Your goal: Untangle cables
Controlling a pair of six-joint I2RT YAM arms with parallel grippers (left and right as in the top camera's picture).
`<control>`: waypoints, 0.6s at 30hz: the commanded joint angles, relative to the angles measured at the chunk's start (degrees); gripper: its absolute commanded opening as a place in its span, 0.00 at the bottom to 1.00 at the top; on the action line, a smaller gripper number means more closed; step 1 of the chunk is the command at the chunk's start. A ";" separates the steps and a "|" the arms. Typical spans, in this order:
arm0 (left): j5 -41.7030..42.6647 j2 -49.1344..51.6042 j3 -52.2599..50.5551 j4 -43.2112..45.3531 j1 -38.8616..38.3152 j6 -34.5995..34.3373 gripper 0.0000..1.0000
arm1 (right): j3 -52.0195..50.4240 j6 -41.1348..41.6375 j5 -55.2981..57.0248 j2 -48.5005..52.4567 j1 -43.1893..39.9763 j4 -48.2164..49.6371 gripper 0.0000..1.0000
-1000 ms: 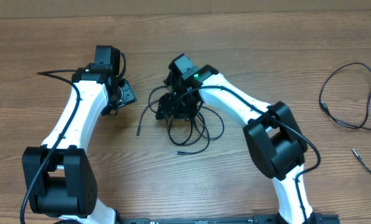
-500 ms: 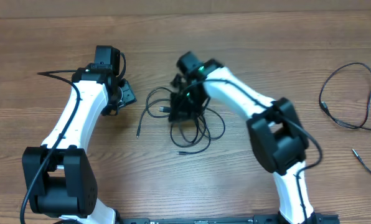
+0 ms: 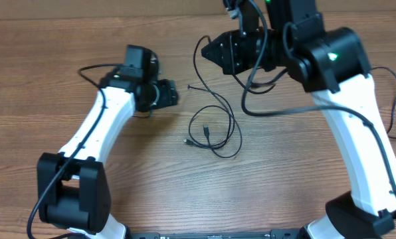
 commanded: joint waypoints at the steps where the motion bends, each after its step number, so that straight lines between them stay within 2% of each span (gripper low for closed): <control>1: 2.84 1.51 -0.26 1.51 -3.43 3.02 0.77 | 0.28 -0.81 2.03 -0.50 0.13 0.33 0.04; 5: 4.81 2.38 -0.26 2.86 -6.03 4.33 0.82 | 0.28 -0.74 4.31 -0.76 0.13 0.79 0.04; 10: 10.43 3.30 -0.28 3.41 -7.89 9.57 0.84 | 0.28 0.33 12.28 -0.74 0.13 1.79 0.04; 14: 12.59 4.11 -0.39 3.48 -9.20 14.08 0.87 | 0.28 7.74 20.61 -0.74 0.11 2.80 0.04; 18: 12.87 5.40 -0.55 3.58 -10.40 14.75 0.88 | 0.28 11.23 21.29 -0.74 -0.24 4.98 0.04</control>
